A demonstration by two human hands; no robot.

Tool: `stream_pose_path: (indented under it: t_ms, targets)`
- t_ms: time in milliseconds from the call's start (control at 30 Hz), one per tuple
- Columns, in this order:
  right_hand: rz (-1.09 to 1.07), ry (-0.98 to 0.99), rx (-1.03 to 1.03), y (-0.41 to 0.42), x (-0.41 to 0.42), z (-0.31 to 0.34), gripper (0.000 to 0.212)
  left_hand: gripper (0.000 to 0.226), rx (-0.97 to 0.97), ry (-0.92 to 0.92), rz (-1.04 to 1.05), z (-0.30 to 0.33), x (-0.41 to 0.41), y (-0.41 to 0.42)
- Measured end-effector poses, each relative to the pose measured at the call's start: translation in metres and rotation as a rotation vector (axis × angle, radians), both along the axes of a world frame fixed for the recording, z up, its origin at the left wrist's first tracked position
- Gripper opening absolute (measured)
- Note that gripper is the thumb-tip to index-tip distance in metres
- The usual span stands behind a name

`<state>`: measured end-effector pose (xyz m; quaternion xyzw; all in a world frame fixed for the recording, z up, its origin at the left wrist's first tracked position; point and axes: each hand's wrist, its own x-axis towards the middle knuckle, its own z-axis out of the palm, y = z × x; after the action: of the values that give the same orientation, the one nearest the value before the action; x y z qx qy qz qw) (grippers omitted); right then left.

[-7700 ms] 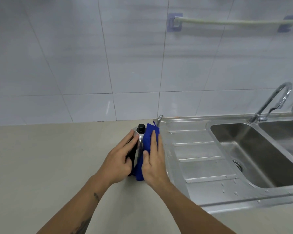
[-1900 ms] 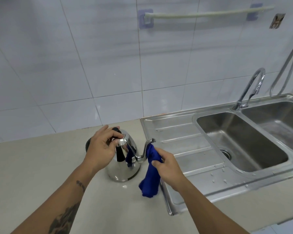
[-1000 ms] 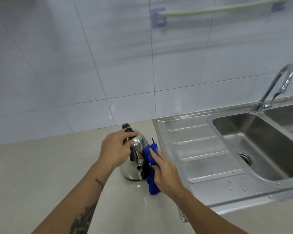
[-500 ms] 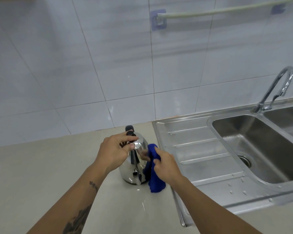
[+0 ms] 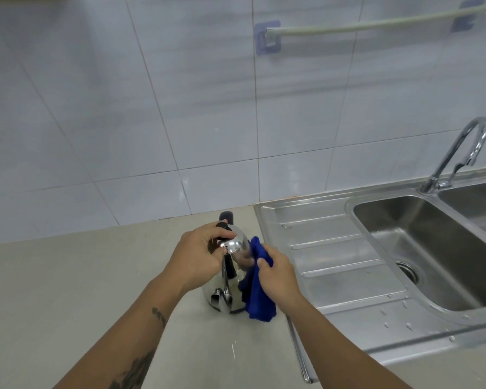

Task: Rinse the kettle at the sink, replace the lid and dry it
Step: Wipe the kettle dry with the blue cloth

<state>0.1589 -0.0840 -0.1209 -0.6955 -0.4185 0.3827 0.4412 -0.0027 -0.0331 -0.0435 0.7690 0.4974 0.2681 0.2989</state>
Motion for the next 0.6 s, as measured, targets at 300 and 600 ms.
stream_pose_path:
  t_ms: [300,600]
  targets:
    - [-0.011,-0.025,0.190,0.003,0.001,0.021,0.049,0.042,0.056,0.354,0.191,-0.004,0.050,-0.017]
    - [0.042,0.015,-0.012,-0.007,0.000,-0.006,0.039,0.065,0.034,0.446,0.055,0.003,0.028,-0.010]
